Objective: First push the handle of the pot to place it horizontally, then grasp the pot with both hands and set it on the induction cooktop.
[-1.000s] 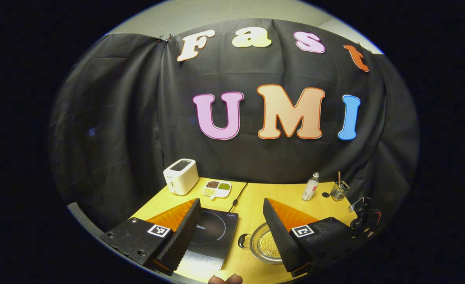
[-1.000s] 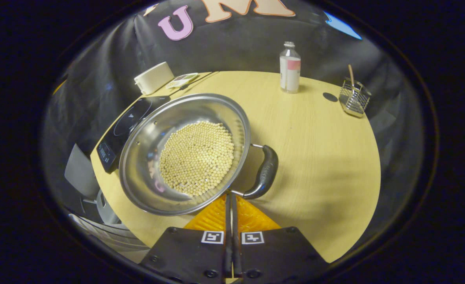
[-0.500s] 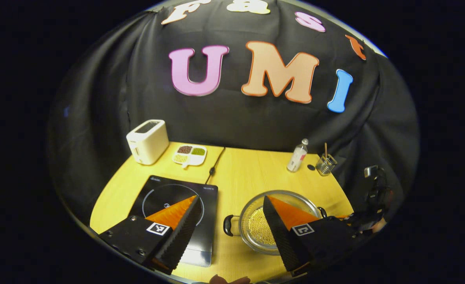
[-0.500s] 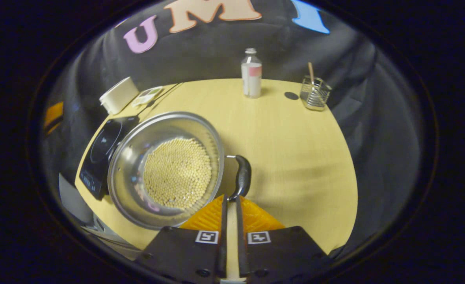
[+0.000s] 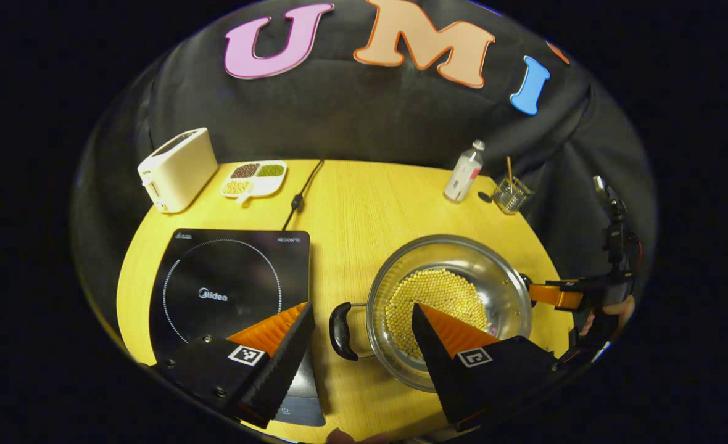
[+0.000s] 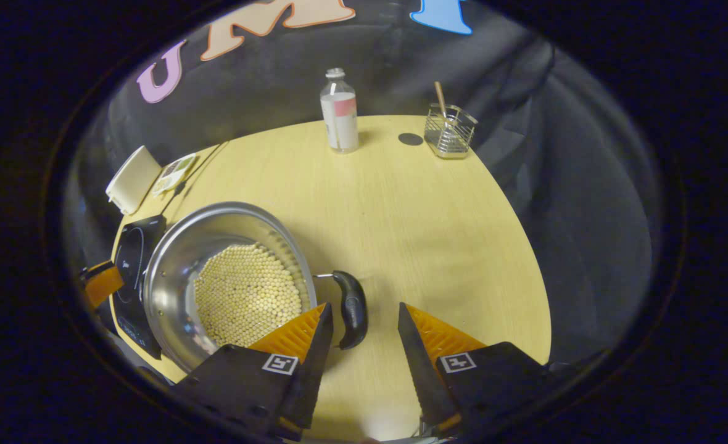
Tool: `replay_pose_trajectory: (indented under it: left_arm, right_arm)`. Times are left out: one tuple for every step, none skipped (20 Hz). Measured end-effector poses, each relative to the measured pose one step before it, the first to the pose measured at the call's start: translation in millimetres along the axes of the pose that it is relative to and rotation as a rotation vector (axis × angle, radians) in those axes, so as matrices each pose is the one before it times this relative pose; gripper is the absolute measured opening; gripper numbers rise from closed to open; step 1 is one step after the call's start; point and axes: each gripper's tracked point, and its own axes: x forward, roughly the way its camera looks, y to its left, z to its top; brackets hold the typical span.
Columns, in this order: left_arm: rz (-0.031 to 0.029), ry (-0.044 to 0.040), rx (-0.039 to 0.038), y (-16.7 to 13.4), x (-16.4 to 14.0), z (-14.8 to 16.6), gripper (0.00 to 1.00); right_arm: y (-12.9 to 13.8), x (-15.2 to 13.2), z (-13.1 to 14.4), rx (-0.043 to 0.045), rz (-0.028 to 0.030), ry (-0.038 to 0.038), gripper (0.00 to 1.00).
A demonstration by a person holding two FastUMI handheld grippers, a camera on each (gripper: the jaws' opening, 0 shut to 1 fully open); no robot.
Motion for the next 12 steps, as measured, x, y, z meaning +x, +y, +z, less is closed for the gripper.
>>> replay_pose_trajectory:
  left_arm:
    - [0.0032,0.02236,-0.01247,1.57,6.51,-4.07,0.98]
    - [-0.0039,0.01138,-0.01585,0.59,5.78,-0.61,0.98]
    - [-0.00509,0.00994,-0.01194,0.01,3.96,-0.81,0.98]
    - [-0.00345,0.01559,-0.0023,-0.81,4.17,-1.9,0.98]
    - [-0.00304,0.01463,0.00257,-0.23,4.89,-2.65,0.98]
    - [-0.00333,0.01195,-0.00036,-0.82,3.93,-1.88,0.98]
    - [-0.0044,0.01073,-0.00259,-0.58,2.66,-1.47,0.98]
    - [-0.00314,0.00215,-0.00551,-1.37,1.86,-0.92,0.98]
    - [-0.00264,0.00053,-0.00502,-1.84,2.69,-0.84,1.0]
    - [0.0028,0.00141,0.00011,0.83,2.69,-1.16,0.97]
    - [0.00238,0.01233,-0.00043,0.46,3.0,-4.2,0.97]
    - [0.00251,0.01336,-0.00367,1.12,2.13,-3.13,0.97]
  right_arm:
    - [-0.33,-0.41,0.3,0.01838,0.00267,0.01374,0.69]
    - [3.48,-3.11,6.19,0.03053,0.01866,-0.01423,0.69]
    - [4.43,0.8,3.7,0.02487,0.01828,-0.00987,0.69]
    - [1.17,0.29,2.24,0.0091,0.0071,0.0034,0.68]
    - [-0.68,0.76,2.12,-0.00267,0.00316,-0.00598,0.68]
    - [1.62,-1.09,1.03,-0.00865,0.00792,-0.00238,0.68]
    - [10.59,-1.33,4.99,0.00508,0.04503,-0.01226,0.69]
    - [13.02,-1.98,0.54,0.00222,0.0418,-0.00014,0.64]
    - [6.5,1.72,-6.37,-0.03309,0.0137,0.01417,0.66]
    - [-7.9,7.08,-6.07,-0.0671,-0.0414,0.01232,0.74]
    - [-6.83,4.97,-3.12,-0.05376,-0.04022,0.00845,0.77]
    - [3.1,3.18,-5.18,-0.02069,0.00607,0.02053,0.8]
